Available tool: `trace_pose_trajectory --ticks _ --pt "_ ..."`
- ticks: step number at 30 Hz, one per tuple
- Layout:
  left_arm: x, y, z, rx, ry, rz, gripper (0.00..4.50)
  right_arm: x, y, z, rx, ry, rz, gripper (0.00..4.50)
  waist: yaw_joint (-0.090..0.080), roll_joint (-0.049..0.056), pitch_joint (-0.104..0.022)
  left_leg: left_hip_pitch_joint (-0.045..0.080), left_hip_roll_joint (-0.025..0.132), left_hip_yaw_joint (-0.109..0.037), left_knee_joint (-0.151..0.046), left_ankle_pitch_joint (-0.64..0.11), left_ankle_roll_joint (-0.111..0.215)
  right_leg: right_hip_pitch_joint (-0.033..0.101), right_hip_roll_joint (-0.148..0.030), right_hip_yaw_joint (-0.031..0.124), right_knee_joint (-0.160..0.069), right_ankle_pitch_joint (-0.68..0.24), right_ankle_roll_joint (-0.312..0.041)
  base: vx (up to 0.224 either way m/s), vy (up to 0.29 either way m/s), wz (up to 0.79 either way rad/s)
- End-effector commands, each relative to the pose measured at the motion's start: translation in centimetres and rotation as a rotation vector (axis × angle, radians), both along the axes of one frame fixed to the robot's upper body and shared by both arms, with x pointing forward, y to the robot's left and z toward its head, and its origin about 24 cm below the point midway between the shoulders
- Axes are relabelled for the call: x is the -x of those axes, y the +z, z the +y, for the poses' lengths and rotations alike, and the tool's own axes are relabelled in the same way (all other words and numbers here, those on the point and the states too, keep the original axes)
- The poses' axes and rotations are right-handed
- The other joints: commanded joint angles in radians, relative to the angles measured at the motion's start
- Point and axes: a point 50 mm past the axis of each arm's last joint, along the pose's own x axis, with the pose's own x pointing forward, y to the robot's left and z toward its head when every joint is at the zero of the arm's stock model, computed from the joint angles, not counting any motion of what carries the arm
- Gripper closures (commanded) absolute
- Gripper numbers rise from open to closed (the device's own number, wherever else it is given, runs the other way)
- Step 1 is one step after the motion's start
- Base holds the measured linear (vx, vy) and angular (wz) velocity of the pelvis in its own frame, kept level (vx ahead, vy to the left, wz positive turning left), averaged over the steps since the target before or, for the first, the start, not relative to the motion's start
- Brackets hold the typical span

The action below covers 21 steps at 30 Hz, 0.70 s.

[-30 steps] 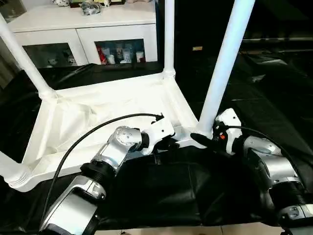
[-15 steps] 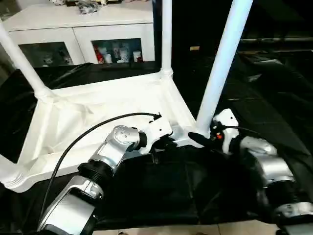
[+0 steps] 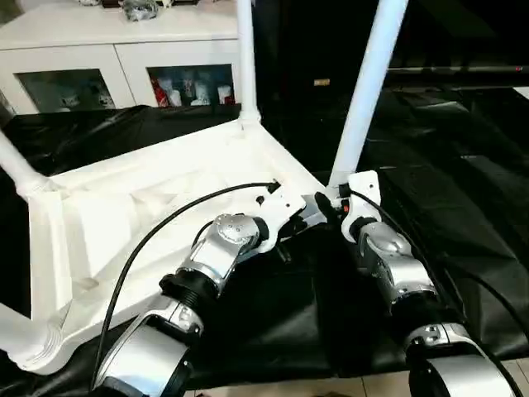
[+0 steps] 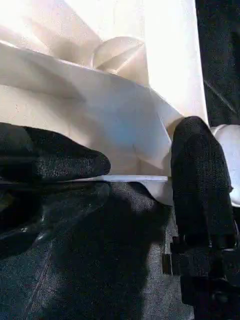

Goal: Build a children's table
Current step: Rotate leg to tighten

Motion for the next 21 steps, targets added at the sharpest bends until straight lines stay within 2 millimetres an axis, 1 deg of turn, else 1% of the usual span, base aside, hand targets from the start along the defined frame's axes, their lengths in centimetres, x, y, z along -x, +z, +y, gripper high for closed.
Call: trace_pose_trajectory --ticks 1,2,4,5,6,7,8,9,10,11,12,13,14,15,16,18,19,20,21 --pt "0.3 -0.5 0.2 0.034 0.015 0.005 4.5 0.4 0.4 2.5 -0.05 0.165 -0.026 0.94 0.008 -0.028 -0.058 0.0 0.031 -0.019 -0.072 -0.26 0.078 0.04 -0.047 0.024 -0.082 -0.341 -0.206 0.0 0.0 0.0" --pt "0.2 -0.6 0.8 0.021 0.0 0.0 4.5 0.3 1.0 1.8 -0.051 0.183 -0.042 0.94 0.007 -0.028 -0.058 -0.001 0.031 -0.018 -0.072 -0.259 0.082 0.04 -0.046 0.023 -0.083 -0.34 -0.208 0.0 0.0 0.0" --pt "0.2 -0.7 1.7 -0.003 -0.022 -0.006 4.5 0.4 1.9 0.8 -0.063 0.253 -0.048 0.64 0.009 -0.029 -0.059 0.0 0.032 -0.018 -0.072 -0.254 0.09 0.042 -0.044 0.023 -0.081 -0.325 -0.207 0.0 0.0 0.0" --pt "0.2 -0.8 2.2 -0.016 -0.029 -0.002 4.5 1.0 2.7 -0.1 -0.056 0.337 -0.053 0.58 0.013 -0.035 -0.056 -0.002 0.03 -0.018 -0.073 -0.24 0.097 0.051 -0.04 0.022 -0.082 -0.315 -0.199 0.0 0.0 0.0" --pt "0.3 -0.9 3.0 -0.033 -0.054 0.005 4.5 1.8 3.2 -1.0 -0.023 0.43 -0.055 0.58 0.018 -0.031 -0.058 0.002 0.034 -0.017 -0.07 -0.232 0.106 0.048 -0.041 0.024 -0.08 -0.296 -0.198 0.0 0.0 0.0" --pt "0.3 -0.9 3.3 -0.036 -0.062 0.011 4.5 2.0 3.2 -1.3 -0.009 0.455 -0.052 0.58 0.019 -0.032 -0.059 -0.002 0.034 -0.018 -0.069 -0.222 0.111 0.051 -0.043 0.024 -0.077 -0.283 -0.198 0.0 0.0 0.0" --pt "0.4 -1.0 3.7 -0.04 -0.076 0.028 4.5 2.6 3.3 -1.9 0.021 0.507 -0.042 0.58 0.018 -0.034 -0.056 -0.009 0.035 -0.019 -0.071 -0.224 0.112 0.051 -0.043 0.021 -0.077 -0.312 -0.189 0.0 0.0 0.0" --pt "0.5 -1.0 4.0 -0.045 -0.093 0.039 4.5 3.1 3.3 -2.5 0.044 0.549 -0.032 0.58 0.017 -0.032 -0.056 -0.008 0.033 -0.019 -0.07 -0.228 0.109 0.049 -0.045 0.021 -0.079 -0.333 -0.186 0.0 0.0 0.0" --pt "0.7 -1.0 4.2 -0.046 -0.124 0.046 4.5 3.6 3.3 -3.0 0.058 0.588 -0.018 0.58 0.019 -0.032 -0.056 -0.003 0.036 -0.019 -0.069 -0.233 0.1 0.045 -0.044 0.022 -0.082 -0.35 -0.189 0.0 0.0 0.0" --pt "0.8 -1.0 4.5 -0.047 -0.148 0.056 4.5 4.2 3.4 -3.6 0.062 0.625 -0.001 0.58 0.02 -0.033 -0.057 0.0 0.038 -0.017 -0.068 -0.232 0.098 0.043 -0.045 0.024 -0.082 -0.343 -0.195 0.0 0.0 0.0" --pt "0.9 -0.9 4.7 -0.046 -0.173 0.06 4.5 4.6 3.5 -4.1 0.058 0.651 0.016 0.58 0.022 -0.032 -0.058 0.0 0.039 -0.017 -0.067 -0.225 0.099 0.044 -0.044 0.025 -0.078 -0.314 -0.21 0.0 0.0 0.0" --pt "1.2 -0.7 4.9 -0.038 -0.232 0.057 4.5 5.2 3.7 -4.6 0.055 0.687 0.038 0.58 0.024 -0.033 -0.057 0.001 0.039 -0.017 -0.068 -0.224 0.102 0.045 -0.043 0.025 -0.077 -0.3 -0.215 0.0 0.0 0.0" --pt "1.4 -0.6 5.1 -0.034 -0.274 0.059 4.5 5.6 3.8 -5.0 0.057 0.712 0.055 0.58 0.028 -0.032 -0.06 0.0 0.04 -0.018 -0.068 -0.21 0.108 0.047 -0.043 0.025 -0.072 -0.266 -0.224 0.0 0.0 0.0" --pt "1.7 -0.4 5.3 -0.034 -0.333 0.055 4.5 6.0 3.7 -5.4 0.069 0.733 0.075 0.58 0.032 -0.032 -0.06 0.001 0.041 -0.017 -0.067 -0.2 0.113 0.046 -0.043 0.025 -0.07 -0.241 -0.235 0.0 0.0 0.0" --pt "1.7 -0.3 5.3 -0.034 -0.346 0.054 4.5 6.0 3.7 -5.4 0.072 0.736 0.079 0.58 0.033 -0.031 -0.06 0.001 0.041 -0.017 -0.067 -0.199 0.113 0.045 -0.043 0.025 -0.069 -0.233 -0.241 0.0 0.0 0.0" --pt "2.2 -0.1 5.5 -0.018 -0.415 0.074 4.5 6.4 3.7 -5.6 0.09 0.762 0.112 0.58 0.038 -0.028 -0.058 0.004 0.044 -0.015 -0.068 -0.203 0.103 0.044 -0.043 0.024 -0.066 -0.23 -0.252 0.0 0.0 0.0" --pt "2.4 0.2 5.5 0.004 -0.445 0.092 4.5 6.4 3.7 -5.5 0.107 0.762 0.117 0.58 0.038 -0.029 -0.057 0.004 0.046 -0.015 -0.071 -0.204 0.097 0.045 -0.044 0.024 -0.065 -0.233 -0.255 0.0 0.0 0.0" --pt "2.5 0.3 5.5 0.017 -0.458 0.101 4.5 6.3 3.6 -5.5 0.116 0.758 0.117 0.58 0.039 -0.027 -0.057 0.006 0.047 -0.014 -0.07 -0.208 0.089 0.042 -0.045 0.025 -0.064 -0.237 -0.259 0.0 0.0 0.0" --pt "2.6 0.4 5.5 0.027 -0.469 0.109 4.5 6.2 3.6 -5.3 0.122 0.756 0.113 0.58 0.038 -0.023 -0.057 0.009 0.046 -0.012 -0.07 -0.218 0.081 0.038 -0.043 0.026 -0.067 -0.239 -0.262 0.0 0.0 0.0"
